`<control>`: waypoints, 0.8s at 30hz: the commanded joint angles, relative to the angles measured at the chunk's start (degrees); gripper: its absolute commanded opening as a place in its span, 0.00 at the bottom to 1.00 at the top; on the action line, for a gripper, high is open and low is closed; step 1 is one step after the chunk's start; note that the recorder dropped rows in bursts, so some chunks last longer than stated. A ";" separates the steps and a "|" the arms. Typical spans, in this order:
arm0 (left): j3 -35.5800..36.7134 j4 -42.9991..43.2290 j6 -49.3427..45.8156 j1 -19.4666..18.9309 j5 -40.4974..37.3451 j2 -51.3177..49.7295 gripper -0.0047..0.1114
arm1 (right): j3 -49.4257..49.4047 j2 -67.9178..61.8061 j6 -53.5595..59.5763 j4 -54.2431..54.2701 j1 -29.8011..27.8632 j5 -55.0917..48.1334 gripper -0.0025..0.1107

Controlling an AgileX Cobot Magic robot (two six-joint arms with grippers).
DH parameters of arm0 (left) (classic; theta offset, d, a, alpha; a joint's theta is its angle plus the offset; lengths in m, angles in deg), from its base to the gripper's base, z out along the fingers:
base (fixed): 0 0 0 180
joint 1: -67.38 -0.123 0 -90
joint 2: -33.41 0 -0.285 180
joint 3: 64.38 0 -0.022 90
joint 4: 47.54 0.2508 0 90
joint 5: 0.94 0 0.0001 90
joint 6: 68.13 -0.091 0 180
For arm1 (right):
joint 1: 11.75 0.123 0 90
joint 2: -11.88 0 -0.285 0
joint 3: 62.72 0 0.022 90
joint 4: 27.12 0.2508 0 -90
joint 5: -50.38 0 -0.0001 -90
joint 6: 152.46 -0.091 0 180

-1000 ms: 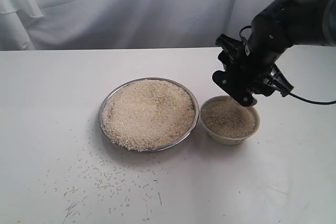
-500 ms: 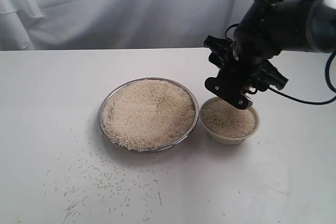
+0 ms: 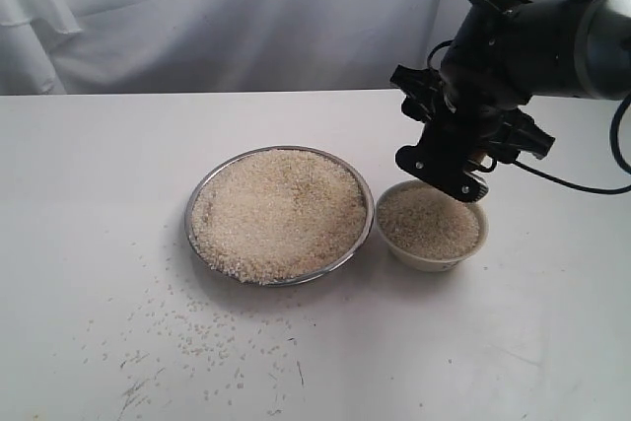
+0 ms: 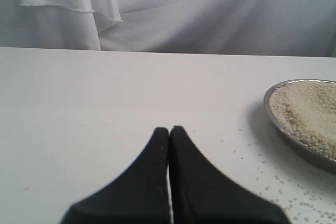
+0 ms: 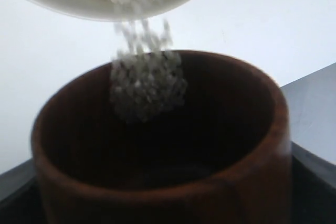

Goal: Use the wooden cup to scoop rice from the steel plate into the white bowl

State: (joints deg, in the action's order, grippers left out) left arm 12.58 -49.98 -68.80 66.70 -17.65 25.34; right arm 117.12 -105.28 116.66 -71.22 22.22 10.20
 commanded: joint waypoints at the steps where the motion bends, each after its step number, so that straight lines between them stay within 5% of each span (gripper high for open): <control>1: 0.26 -0.04 0.18 0.09 0.36 0.29 0.04 | -0.23 0.85 -0.04 -1.49 0.46 -0.58 0.02; 24: 0.26 -0.04 0.18 0.09 0.36 0.29 0.04 | -0.23 1.37 -7.99 -14.28 7.59 -8.26 0.02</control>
State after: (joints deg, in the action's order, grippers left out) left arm 12.58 -49.98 -68.80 66.70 -17.65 25.34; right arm 117.12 -104.64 109.08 -83.75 29.27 3.43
